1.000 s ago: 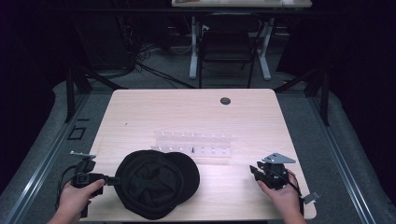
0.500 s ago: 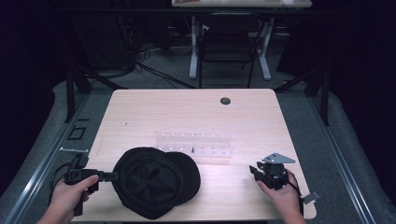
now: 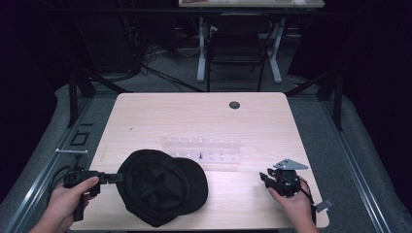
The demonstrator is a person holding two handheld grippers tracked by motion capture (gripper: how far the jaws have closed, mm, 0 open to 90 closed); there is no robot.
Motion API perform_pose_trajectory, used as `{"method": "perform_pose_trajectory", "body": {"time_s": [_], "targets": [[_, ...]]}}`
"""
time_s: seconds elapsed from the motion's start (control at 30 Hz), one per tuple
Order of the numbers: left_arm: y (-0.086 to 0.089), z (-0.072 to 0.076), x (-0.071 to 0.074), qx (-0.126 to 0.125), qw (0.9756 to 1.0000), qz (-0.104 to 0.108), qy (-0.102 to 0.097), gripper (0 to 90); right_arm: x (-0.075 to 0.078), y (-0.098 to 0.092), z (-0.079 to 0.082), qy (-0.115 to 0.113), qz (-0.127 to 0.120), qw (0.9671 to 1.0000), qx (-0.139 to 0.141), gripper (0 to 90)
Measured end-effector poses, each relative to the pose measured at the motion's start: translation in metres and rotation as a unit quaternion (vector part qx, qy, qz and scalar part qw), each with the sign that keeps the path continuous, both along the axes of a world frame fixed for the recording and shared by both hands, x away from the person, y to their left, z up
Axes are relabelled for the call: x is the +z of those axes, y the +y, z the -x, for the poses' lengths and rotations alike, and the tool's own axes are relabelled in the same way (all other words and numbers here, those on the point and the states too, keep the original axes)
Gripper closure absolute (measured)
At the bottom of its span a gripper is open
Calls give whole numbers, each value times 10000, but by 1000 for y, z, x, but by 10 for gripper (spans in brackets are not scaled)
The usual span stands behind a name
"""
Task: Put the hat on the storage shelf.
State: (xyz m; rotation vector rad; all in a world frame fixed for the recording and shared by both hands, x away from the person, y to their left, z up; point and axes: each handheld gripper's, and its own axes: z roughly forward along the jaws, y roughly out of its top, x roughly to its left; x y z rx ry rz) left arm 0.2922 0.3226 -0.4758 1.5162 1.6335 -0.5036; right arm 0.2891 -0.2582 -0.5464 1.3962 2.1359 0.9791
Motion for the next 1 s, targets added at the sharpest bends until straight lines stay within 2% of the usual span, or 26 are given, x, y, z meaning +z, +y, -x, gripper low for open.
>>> {"method": "perform_pose_trajectory", "body": {"time_s": [0.43,0.73,1.0], "targets": [[-6,-2,18,-47,9998,190,-46,856,-2,1,-1,72,-55,10000,14,626],[-9,-3,30,-91,9990,415,-155,857,-2,0,-1,80,-54,10000,-7,625],[-13,-3,47,-155,9973,640,-336,857,-2,-1,-1,78,-67,9999,7,626]]}}
